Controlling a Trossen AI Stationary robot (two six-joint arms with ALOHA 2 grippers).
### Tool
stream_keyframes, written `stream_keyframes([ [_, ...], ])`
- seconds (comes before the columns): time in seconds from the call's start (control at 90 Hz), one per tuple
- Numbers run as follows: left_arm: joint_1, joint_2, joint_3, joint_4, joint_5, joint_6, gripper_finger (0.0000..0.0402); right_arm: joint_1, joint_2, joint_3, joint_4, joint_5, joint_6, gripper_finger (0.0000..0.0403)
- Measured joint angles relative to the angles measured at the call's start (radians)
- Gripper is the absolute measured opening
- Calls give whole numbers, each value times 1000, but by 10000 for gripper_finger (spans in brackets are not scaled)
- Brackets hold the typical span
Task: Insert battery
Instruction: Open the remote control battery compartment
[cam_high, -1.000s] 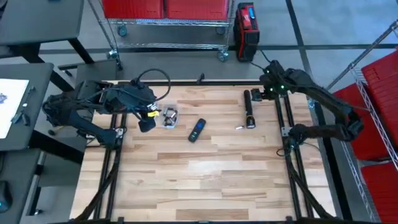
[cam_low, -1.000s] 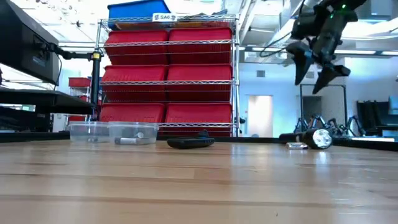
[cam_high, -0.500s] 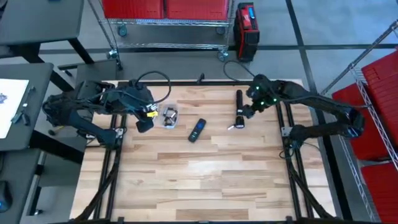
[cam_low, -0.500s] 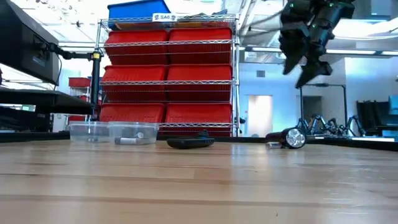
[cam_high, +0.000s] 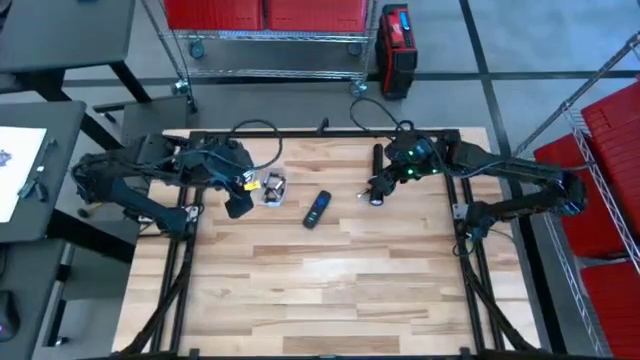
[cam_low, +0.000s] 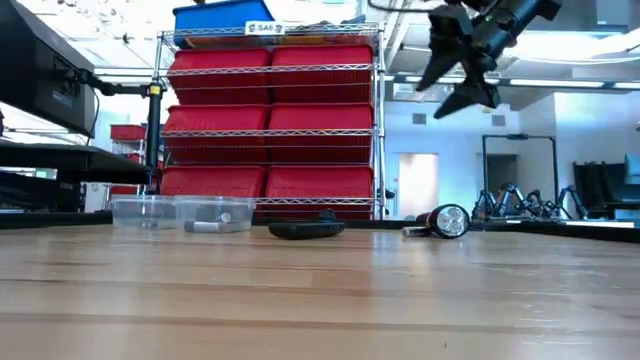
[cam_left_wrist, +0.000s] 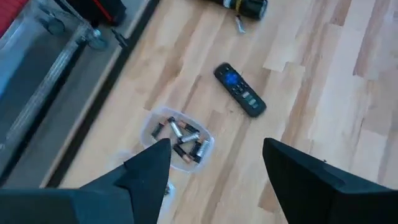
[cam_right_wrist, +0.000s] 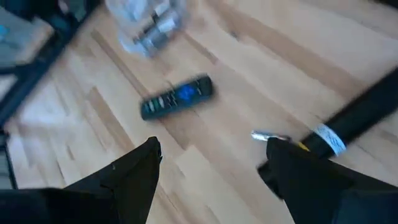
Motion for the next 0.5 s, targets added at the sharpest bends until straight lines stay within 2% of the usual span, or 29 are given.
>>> stream_keyframes([
  [0.244,35,26,-145,155,17,-120,235,65,0,1,26,30,-83,282],
  [0.5,145,227,-192,379,105,-165,235,94,0,1,21,31,-165,282],
])
